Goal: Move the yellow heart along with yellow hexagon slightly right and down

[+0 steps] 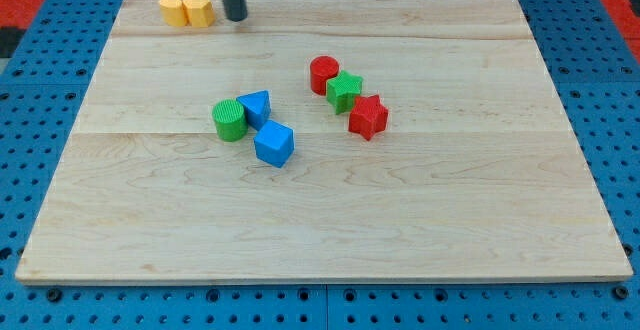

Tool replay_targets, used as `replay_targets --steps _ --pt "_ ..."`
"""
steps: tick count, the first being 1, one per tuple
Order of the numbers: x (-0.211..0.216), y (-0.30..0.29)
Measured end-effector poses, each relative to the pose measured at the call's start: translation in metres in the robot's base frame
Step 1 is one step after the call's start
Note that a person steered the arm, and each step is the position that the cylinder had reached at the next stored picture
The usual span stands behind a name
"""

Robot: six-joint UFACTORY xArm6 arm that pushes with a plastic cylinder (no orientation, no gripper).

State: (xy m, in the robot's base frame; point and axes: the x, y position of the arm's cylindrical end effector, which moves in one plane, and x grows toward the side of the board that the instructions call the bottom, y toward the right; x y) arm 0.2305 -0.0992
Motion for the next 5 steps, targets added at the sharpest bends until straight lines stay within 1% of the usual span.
replay_targets --steps 1,2,3,4,5 --pt "0.000 0.021" --pt "0.004 0.025" --pt "0.024 0.057" --pt "0.025 0.101" --pt "0.026 0.127"
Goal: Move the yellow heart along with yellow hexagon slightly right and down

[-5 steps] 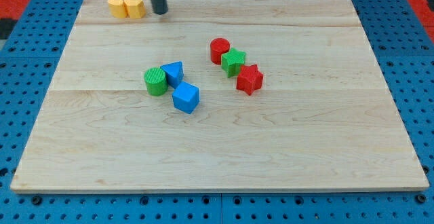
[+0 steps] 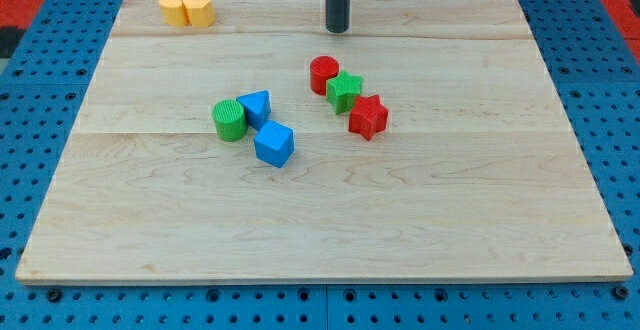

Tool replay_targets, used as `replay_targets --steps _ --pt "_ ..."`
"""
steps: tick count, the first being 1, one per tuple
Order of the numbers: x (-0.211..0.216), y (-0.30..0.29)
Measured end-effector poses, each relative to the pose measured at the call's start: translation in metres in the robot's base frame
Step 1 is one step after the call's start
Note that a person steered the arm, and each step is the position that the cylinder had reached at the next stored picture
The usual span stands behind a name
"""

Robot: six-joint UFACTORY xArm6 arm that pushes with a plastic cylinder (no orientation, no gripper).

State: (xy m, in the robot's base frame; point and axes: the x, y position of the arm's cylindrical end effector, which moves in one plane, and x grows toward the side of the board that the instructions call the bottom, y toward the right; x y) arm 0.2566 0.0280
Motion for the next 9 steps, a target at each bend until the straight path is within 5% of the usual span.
replay_targets --steps 1,4,9 --pt "0.014 -0.012" --pt "0.018 -0.331" --pt "-0.045 -0.258"
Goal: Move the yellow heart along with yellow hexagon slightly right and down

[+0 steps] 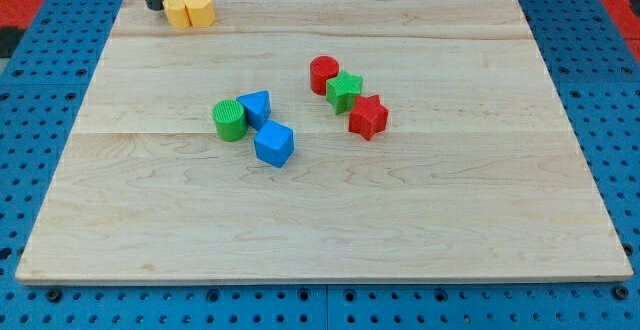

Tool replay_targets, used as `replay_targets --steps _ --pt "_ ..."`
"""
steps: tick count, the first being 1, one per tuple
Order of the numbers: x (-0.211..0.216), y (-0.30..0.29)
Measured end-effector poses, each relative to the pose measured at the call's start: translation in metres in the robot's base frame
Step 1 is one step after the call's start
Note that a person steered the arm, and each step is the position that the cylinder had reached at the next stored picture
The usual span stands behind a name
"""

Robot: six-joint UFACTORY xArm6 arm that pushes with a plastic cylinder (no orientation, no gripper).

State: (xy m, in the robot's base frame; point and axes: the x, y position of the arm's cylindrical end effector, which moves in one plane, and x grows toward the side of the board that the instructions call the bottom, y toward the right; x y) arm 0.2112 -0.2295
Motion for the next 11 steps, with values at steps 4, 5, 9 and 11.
replay_targets --steps 4,5,9,11 --pt "0.024 0.015" --pt "0.014 0.021" --pt "0.002 0.040" --pt "0.002 0.052"
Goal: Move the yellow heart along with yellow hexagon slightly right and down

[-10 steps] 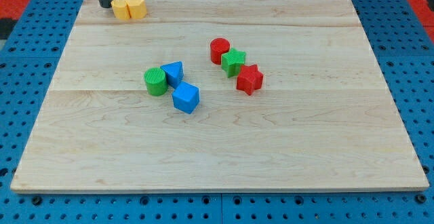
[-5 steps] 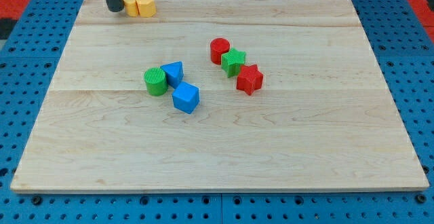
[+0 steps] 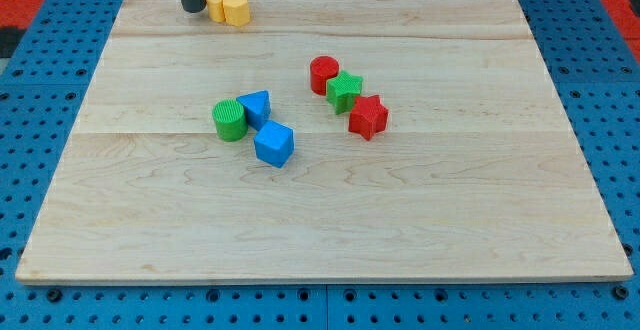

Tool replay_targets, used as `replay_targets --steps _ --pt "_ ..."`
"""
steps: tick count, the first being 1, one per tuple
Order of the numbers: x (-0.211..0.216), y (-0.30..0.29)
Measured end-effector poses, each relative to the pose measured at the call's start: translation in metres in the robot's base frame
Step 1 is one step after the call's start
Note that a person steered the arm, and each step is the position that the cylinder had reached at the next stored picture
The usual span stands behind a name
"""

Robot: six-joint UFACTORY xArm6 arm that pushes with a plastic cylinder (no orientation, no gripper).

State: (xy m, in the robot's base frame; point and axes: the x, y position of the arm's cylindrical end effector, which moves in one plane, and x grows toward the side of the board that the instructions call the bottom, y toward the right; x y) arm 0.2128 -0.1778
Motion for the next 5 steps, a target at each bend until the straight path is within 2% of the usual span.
replay_targets --steps 1,3,5 --pt "-0.006 -0.015" --pt "-0.021 0.002" --pt "-0.019 0.063"
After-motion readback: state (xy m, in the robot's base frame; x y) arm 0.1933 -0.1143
